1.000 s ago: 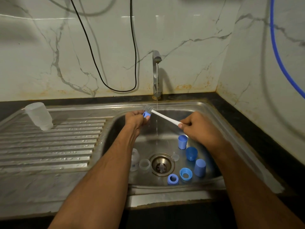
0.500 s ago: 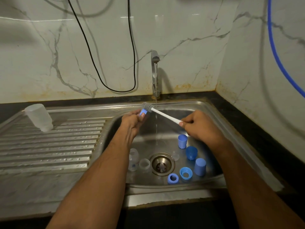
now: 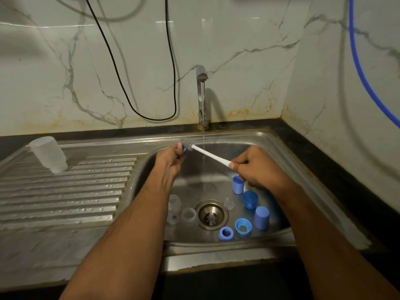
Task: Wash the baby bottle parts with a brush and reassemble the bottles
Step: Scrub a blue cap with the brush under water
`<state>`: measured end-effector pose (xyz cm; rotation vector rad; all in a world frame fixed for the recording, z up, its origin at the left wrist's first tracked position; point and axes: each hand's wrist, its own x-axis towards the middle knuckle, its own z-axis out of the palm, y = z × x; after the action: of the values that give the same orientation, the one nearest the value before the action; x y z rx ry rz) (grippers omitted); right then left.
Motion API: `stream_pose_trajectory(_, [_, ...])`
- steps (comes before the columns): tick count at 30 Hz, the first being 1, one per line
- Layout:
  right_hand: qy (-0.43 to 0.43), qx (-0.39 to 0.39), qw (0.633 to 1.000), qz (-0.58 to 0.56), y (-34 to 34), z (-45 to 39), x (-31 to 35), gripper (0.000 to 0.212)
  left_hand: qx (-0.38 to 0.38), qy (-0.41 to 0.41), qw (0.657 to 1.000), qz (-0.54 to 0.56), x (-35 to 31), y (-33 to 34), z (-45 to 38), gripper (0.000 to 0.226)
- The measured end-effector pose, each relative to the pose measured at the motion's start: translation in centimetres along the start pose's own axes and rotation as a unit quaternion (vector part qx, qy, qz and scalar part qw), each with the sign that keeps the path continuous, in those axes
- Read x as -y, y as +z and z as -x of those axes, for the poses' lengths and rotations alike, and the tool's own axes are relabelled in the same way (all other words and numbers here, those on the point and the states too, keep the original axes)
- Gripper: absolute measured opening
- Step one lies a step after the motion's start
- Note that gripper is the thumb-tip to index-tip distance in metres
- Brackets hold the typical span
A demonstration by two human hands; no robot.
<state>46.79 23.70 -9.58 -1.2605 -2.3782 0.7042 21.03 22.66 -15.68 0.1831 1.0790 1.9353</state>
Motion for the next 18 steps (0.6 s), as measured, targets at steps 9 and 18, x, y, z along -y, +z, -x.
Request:
stream_pose_trajectory(9, [0.008, -0.017, 1.000, -0.024, 0.6, -0.5, 0.1, 0.022, 0.001, -0.002, 0.999, 0.048, 0.0, 0.8, 1.2, 0.017])
stream_pose_trajectory(18, [-0.001, -0.076, 0.997, 0.000, 1.3, -1.0, -0.2, 0.023, 0.021, -0.006, 0.998, 0.062, 0.1, 1.0, 2.1, 0.017])
